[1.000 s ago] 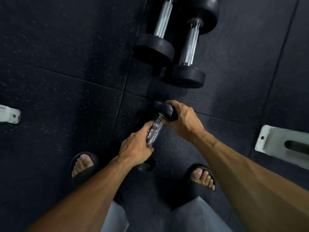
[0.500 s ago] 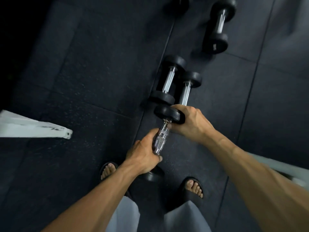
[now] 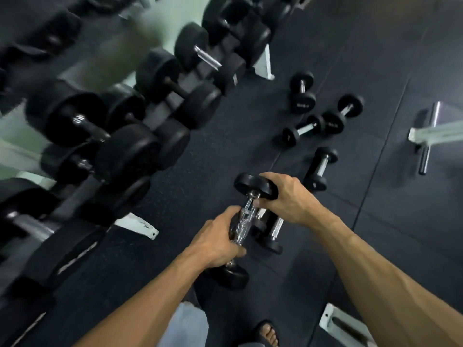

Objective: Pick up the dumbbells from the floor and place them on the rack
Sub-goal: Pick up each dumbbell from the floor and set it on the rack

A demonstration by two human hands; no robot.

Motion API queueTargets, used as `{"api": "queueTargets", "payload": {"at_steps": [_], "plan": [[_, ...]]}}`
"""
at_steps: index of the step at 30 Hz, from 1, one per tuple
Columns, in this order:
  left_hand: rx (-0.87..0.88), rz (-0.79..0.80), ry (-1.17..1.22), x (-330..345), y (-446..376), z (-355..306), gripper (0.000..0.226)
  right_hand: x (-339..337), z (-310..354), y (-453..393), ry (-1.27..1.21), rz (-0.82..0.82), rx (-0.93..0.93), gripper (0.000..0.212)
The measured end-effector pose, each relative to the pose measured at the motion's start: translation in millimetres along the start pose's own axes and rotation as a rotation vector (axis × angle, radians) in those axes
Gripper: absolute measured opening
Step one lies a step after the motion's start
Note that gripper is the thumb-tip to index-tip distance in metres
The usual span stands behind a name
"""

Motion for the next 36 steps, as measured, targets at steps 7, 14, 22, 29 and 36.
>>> {"api": "queueTargets", "payload": {"at_steps": [7, 14, 22, 29, 36], "plan": [[0.029, -0.109, 0.111, -96.4, 29.2, -33.6, 0.077, -62.7, 109.9, -39.2, 0.069, 0.062, -0.124, 0.039], [0.054, -0.209, 0.203, -221.3, 40.6, -31.2, 0.075, -88.8, 234.9, -118.6, 0.156, 0.119, -0.256, 0.038], [0.014, -0.393, 0.231, -357.6, 47.6, -5.6, 0.084, -84.2, 366.3, -214.6, 0.201, 0.148, -0.427, 0.042], [-0.09, -0.517, 0.329, -444.3, 24.2, 23.7, 0.089, -73.4, 454.2, -305.0, 0.203, 0.239, -0.555, 0.028], [-0.168, -0.67, 0.507, -518.1, -25.6, 38.2, 0.085, -65.8, 519.1, -411.6, 0.259, 0.361, -0.704, 0.021]]}}
Point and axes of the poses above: each hand's wrist, its own y-axis away from the middle knuckle, its own x-axis out of the palm, z = x × y, the point moved 2 cm from there along -y, towards the middle knuckle, and after that the axes turned 1 degree about x, right-handed, at the moved point
